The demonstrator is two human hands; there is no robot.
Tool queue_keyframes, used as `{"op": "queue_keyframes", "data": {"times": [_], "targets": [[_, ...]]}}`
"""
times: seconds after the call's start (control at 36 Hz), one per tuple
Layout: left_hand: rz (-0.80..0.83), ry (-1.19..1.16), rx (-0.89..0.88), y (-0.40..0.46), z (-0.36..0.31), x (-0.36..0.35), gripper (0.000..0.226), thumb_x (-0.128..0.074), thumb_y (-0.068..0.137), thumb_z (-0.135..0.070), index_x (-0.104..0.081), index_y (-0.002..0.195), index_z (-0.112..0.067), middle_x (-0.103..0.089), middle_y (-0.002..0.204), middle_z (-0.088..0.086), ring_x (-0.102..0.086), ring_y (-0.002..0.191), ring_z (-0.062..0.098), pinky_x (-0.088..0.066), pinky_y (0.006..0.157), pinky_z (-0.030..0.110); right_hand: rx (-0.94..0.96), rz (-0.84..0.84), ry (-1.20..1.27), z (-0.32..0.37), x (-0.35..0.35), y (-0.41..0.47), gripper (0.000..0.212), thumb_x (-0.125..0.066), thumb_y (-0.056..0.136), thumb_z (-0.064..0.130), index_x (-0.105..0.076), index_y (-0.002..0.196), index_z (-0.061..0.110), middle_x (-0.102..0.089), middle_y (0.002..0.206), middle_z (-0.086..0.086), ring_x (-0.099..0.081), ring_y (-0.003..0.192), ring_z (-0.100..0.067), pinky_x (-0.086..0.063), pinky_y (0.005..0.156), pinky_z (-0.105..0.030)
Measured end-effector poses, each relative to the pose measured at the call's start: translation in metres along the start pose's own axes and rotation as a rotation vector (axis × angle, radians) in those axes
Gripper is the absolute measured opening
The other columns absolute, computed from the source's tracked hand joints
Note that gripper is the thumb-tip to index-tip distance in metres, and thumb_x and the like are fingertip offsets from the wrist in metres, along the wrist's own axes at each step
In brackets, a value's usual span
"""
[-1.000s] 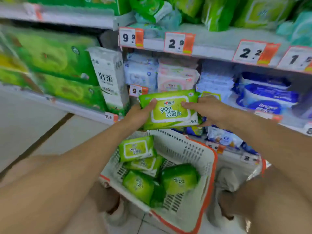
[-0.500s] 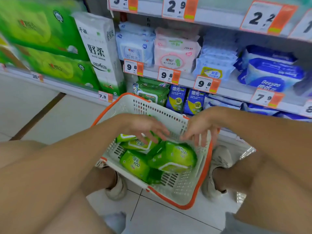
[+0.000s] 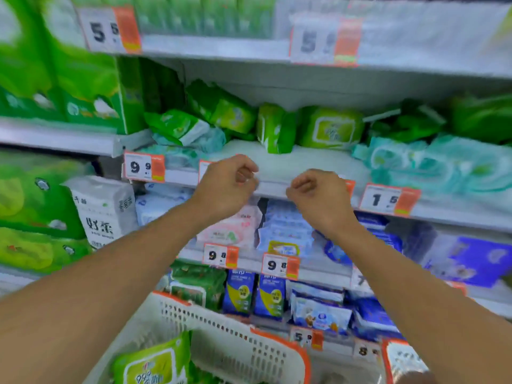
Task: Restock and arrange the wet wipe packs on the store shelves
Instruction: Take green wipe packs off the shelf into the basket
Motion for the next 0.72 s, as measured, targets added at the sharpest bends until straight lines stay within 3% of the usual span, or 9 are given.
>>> {"op": "queue_keyframes", "data": {"times": [0.11,0.22,0.28,0.36,0.42,0.53,0.58,0.64,0.72], "targets": [[0.102,0.358,-0.075,0.062,-0.018,-0.022,0.044,-0.060,0.093,-0.042,-0.058,0.130,-0.018,-0.063,0.127,0.006,-0.058,0.117,0.024,-0.045,0.098,0.033,0.075,-0.151,-0.065,0.002,0.043,0.052,0.014,-0.074,0.075,0.013,-0.070,0.088,0.015,-0.069,0.081,0.002,-0.064,0.074,-0.015,-0.055,0.079,-0.034],[0.356,0.629,0.097,0.100,-0.005,-0.048,0.066,-0.036,0.098,-0.060,-0.032,0.153,-0.024,-0.032,0.159,0.005,-0.031,0.145,0.026,-0.027,0.117,0.036,-0.085,0.050,-0.136,-0.008,0.034,0.099,0.058,-0.085,0.074,0.030,-0.060,0.122,0.011,-0.061,0.110,-0.002,-0.060,0.104,-0.021,-0.049,0.094,-0.036],[0.524,0.763,0.227,0.104,0.020,-0.062,0.068,-0.027,0.097,-0.065,-0.033,0.153,-0.027,-0.028,0.161,0.005,-0.029,0.145,0.027,-0.025,0.118,0.039,-0.254,0.198,-0.080,-0.021,0.014,0.112,0.090,-0.088,0.068,0.042,-0.045,0.141,0.013,-0.053,0.122,-0.002,-0.056,0.111,-0.021,-0.050,0.098,-0.038],[0.689,0.770,0.344,0.105,0.045,-0.075,0.072,-0.019,0.092,-0.065,-0.029,0.153,-0.029,-0.026,0.161,0.005,-0.028,0.145,0.029,-0.023,0.118,0.044,-0.430,0.290,0.074,-0.035,-0.015,0.129,0.111,-0.088,0.065,0.048,-0.024,0.151,0.017,-0.042,0.140,0.000,-0.052,0.115,-0.024,-0.052,0.094,-0.045],[0.787,0.769,0.349,0.110,0.054,-0.079,0.070,-0.021,0.093,-0.062,-0.016,0.156,-0.034,-0.012,0.165,0.001,-0.016,0.150,0.028,-0.015,0.120,0.047,-0.476,0.257,0.120,-0.039,-0.030,0.147,0.116,-0.090,0.062,0.048,-0.022,0.150,0.016,-0.038,0.150,-0.002,-0.049,0.125,-0.028,-0.050,0.095,-0.046],[0.908,0.738,0.340,0.118,0.060,-0.080,0.064,-0.034,0.101,-0.045,-0.004,0.157,-0.035,0.002,0.166,-0.001,-0.004,0.152,0.022,-0.010,0.122,0.041,-0.448,0.097,-0.044,-0.036,-0.051,0.190,0.118,-0.088,0.059,0.059,-0.030,0.149,0.010,-0.048,0.144,-0.007,-0.050,0.130,-0.029,-0.049,0.096,-0.035],[0.953,0.714,0.351,0.120,0.063,-0.081,0.067,-0.038,0.102,-0.038,-0.002,0.158,-0.031,0.000,0.166,-0.001,-0.009,0.151,0.021,-0.017,0.119,0.034,-0.386,0.097,-0.207,-0.031,-0.071,0.213,0.139,-0.081,0.048,0.076,-0.015,0.156,0.017,-0.032,0.156,-0.011,-0.038,0.140,-0.032,-0.044,0.103,-0.037],[0.985,0.703,0.357,0.123,0.066,-0.083,0.070,-0.042,0.102,-0.034,0.000,0.158,-0.027,-0.003,0.166,0.001,-0.015,0.150,0.022,-0.023,0.116,0.030,-0.361,0.105,-0.260,-0.027,-0.093,0.227,0.145,-0.081,0.047,0.077,-0.001,0.157,0.026,-0.009,0.165,-0.010,-0.021,0.148,-0.035,-0.035,0.112,-0.043],[0.974,0.768,0.325,0.129,0.067,-0.082,0.071,-0.043,0.101,-0.040,-0.003,0.159,-0.026,-0.009,0.165,0.005,-0.020,0.149,0.026,-0.026,0.118,0.038,-0.436,0.023,-0.208,-0.035,-0.108,0.233,0.126,-0.087,0.053,0.065,-0.015,0.152,0.032,-0.023,0.156,-0.015,-0.038,0.137,-0.038,-0.043,0.092,-0.039]]}}
Point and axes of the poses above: each hand's wrist, its own y-axis towards the middle knuckle, its own x-axis out of the back of the hand, z = x × y, the point moved 8 cm from there along y, towards the middle knuckle
